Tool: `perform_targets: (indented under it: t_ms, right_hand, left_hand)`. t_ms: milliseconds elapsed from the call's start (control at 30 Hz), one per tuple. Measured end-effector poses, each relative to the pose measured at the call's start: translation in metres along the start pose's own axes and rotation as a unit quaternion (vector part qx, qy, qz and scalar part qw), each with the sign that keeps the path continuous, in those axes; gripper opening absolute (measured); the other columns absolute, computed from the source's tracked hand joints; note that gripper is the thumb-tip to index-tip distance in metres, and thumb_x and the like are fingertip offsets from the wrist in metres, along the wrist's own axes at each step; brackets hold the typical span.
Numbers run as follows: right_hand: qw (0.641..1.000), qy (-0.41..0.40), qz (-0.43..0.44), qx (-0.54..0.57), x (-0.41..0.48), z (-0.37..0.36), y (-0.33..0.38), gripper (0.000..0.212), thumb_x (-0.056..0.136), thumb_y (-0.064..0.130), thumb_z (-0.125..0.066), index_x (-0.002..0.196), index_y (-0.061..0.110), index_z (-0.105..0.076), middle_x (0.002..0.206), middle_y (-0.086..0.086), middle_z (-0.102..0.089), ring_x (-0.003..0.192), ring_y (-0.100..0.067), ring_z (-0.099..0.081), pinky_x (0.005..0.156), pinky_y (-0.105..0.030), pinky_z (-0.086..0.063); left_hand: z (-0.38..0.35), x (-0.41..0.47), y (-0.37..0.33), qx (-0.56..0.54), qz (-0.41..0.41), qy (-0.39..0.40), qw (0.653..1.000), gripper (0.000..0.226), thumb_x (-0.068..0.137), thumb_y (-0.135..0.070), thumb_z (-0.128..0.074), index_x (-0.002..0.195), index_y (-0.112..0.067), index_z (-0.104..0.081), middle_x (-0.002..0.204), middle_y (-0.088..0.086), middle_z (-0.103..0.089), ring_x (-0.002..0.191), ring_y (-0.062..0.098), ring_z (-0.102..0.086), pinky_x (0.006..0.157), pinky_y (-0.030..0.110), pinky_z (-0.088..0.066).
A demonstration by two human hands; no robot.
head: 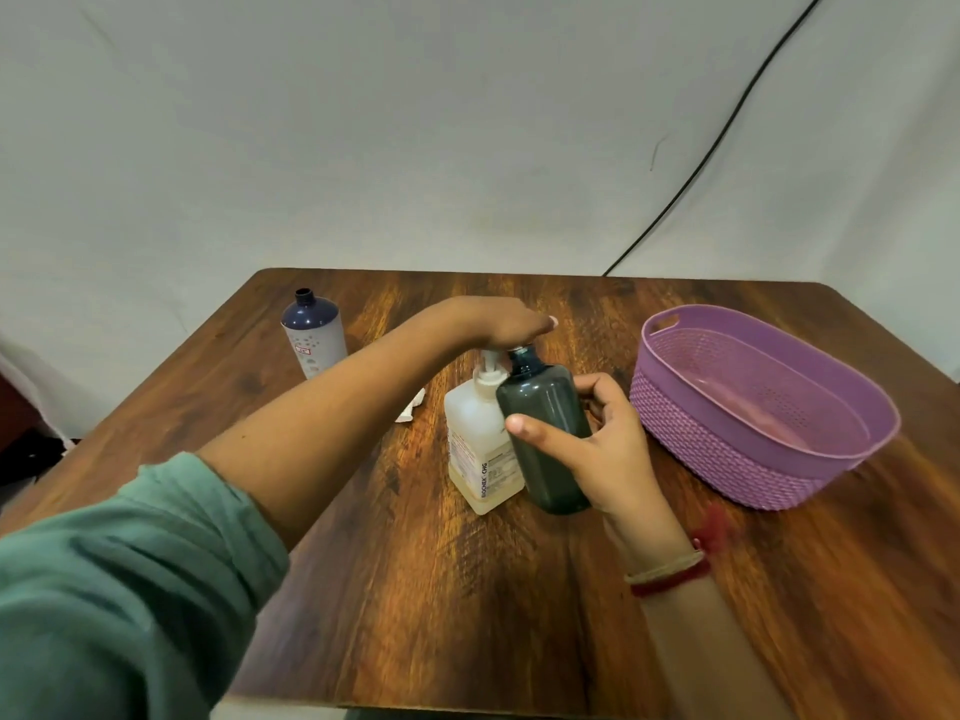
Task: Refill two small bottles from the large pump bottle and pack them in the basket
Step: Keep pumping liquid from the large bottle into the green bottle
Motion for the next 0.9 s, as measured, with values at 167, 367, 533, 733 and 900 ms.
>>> perform_targets:
  t_ms: [167,367,533,733,900]
  right_hand:
    - [1.0,-0.009,-0.01,-0.012,-0.001,-0.004,-0.008,0.065,0.04,0.051,-0.088,0.09,0.028,-0.054,0.096,0.01,-0.064,0.086,0.001,-0.061,0.065,-0.013,-0.046]
    - [1.0,-0.014,-0.012,-0.003,-0.001,-0.003,-0.002,0.064,0.042,0.052,-0.087,0.091,0.028,-0.054,0.098,0.008,-0.063,0.09,-0.004,-0.061,0.069,-0.021,-0.049]
    - [1.0,-0.019,-0.023,-0.008,-0.003,-0.005,-0.012,0.068,0.036,0.06,-0.081,0.09,0.029,-0.055,0.1,0.006,-0.064,0.096,-0.01,-0.061,0.073,-0.026,-0.05]
    - [0.999,-0.024,-0.023,-0.003,-0.003,-0.005,-0.004,0.068,0.039,0.057,-0.087,0.092,0.028,-0.055,0.103,0.004,-0.063,0.098,-0.011,-0.06,0.078,-0.031,-0.052]
    - [1.0,-0.013,-0.026,-0.007,-0.002,-0.006,-0.005,0.068,0.039,0.055,-0.086,0.092,0.026,-0.055,0.102,0.005,-0.063,0.096,-0.009,-0.06,0.072,-0.024,-0.048]
  left_hand:
    - [-0.011,0.001,0.001,0.017,0.021,-0.003,1.0,0.041,0.105,-0.017,-0.023,0.123,-0.002,-0.056,0.129,0.015,-0.055,0.116,0.029,-0.053,0.098,0.036,-0.039]
    - [-0.001,-0.001,0.0,0.025,-0.007,-0.057,0.998,0.044,0.104,-0.028,-0.026,0.112,-0.002,-0.061,0.116,0.014,-0.061,0.098,0.024,-0.056,0.085,0.034,-0.04]
    - [-0.013,0.001,0.004,0.045,0.008,-0.028,0.999,0.039,0.103,-0.019,-0.029,0.116,0.0,-0.061,0.123,0.016,-0.058,0.105,0.027,-0.055,0.093,0.035,-0.042]
    - [-0.001,0.001,-0.002,0.046,-0.013,-0.027,0.998,0.038,0.103,-0.029,-0.029,0.106,-0.005,-0.059,0.1,0.008,-0.056,0.083,0.017,-0.052,0.075,0.026,-0.038]
    - [-0.007,0.003,0.004,0.011,-0.009,-0.052,0.999,0.039,0.103,-0.024,-0.032,0.111,0.0,-0.062,0.115,0.014,-0.062,0.099,0.025,-0.059,0.089,0.035,-0.044]
Point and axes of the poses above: each hand's wrist, its own x-axis towards the middle knuckle, its own z-axis out of the back of the hand, y = z × x, the point moved 1 cm from there along x, towards the middle knuckle
